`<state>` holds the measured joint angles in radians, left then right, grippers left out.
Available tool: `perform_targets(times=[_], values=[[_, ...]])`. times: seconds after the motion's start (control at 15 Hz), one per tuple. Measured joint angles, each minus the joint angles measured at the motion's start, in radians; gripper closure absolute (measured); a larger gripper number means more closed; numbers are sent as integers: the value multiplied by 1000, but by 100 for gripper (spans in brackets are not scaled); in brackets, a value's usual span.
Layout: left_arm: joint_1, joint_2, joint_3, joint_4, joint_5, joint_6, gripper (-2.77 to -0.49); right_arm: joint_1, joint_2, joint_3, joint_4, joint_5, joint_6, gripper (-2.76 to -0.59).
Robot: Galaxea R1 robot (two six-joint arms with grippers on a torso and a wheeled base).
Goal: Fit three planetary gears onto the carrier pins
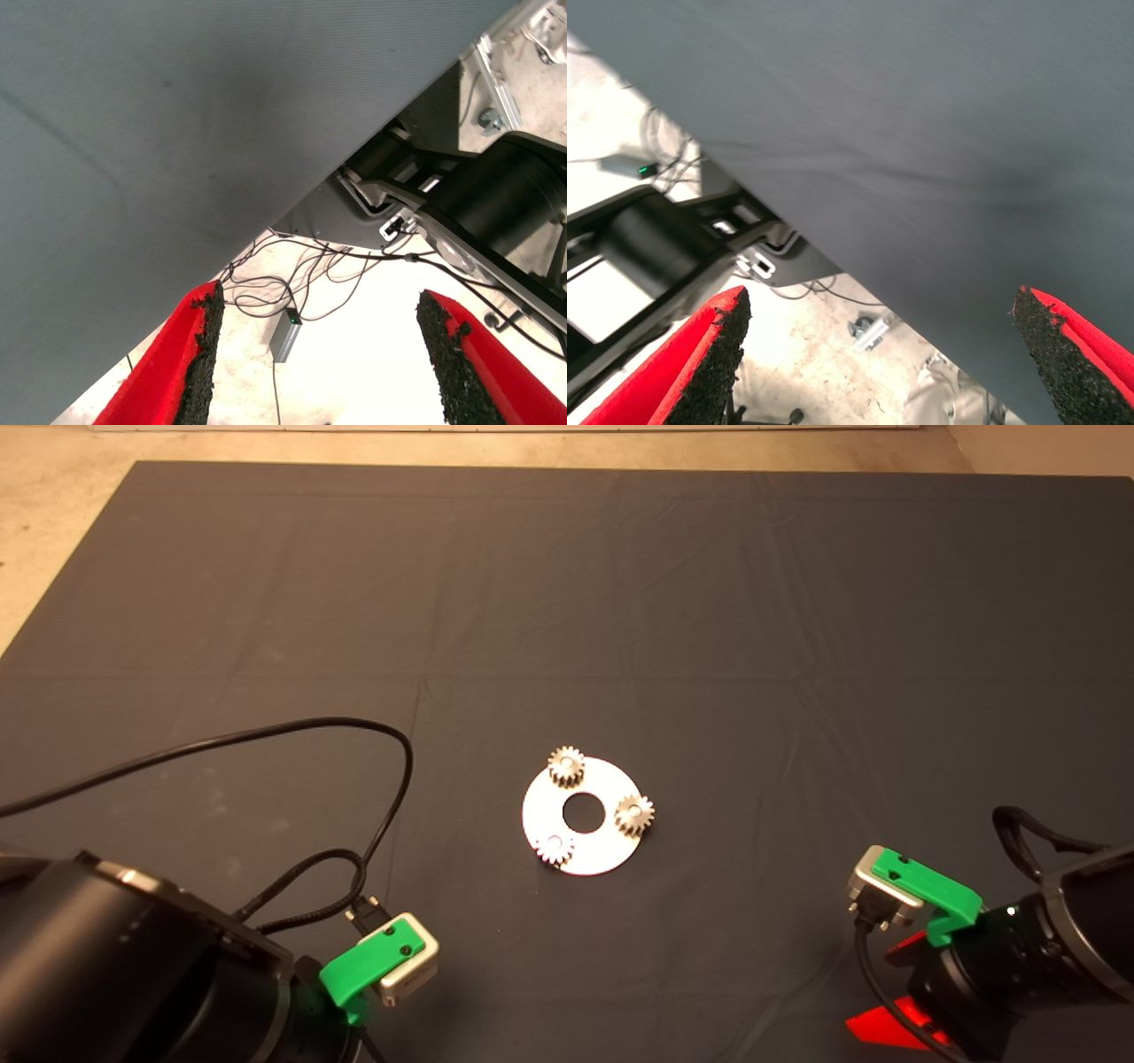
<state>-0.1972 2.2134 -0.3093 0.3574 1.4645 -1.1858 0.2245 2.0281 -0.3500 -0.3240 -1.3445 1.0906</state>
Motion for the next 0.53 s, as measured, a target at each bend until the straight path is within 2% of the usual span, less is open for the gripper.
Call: perform_targets(times=[0.13,0.2,0.27,0.33,0.4,0.53], values=[[0,-3,1,-1,-22,-1,-146,-17,12,0,0,0,11,-220],[0,-9,1,-1,-25,-1,-146,-31,15,0,-3,0,11,-220],[0,-17,1,-1,-24,-2,-146,-51,14,0,-5,-10,11,-220],[0,-19,1,-1,-25,-2,-146,-69,14,0,-9,-39,12,-220],[0,-28,1,0,-28,-2,-146,-81,14,0,-27,-50,16,-220],[0,-61,1,-1,-33,-2,-146,-92,18,0,-57,-51,31,-220]])
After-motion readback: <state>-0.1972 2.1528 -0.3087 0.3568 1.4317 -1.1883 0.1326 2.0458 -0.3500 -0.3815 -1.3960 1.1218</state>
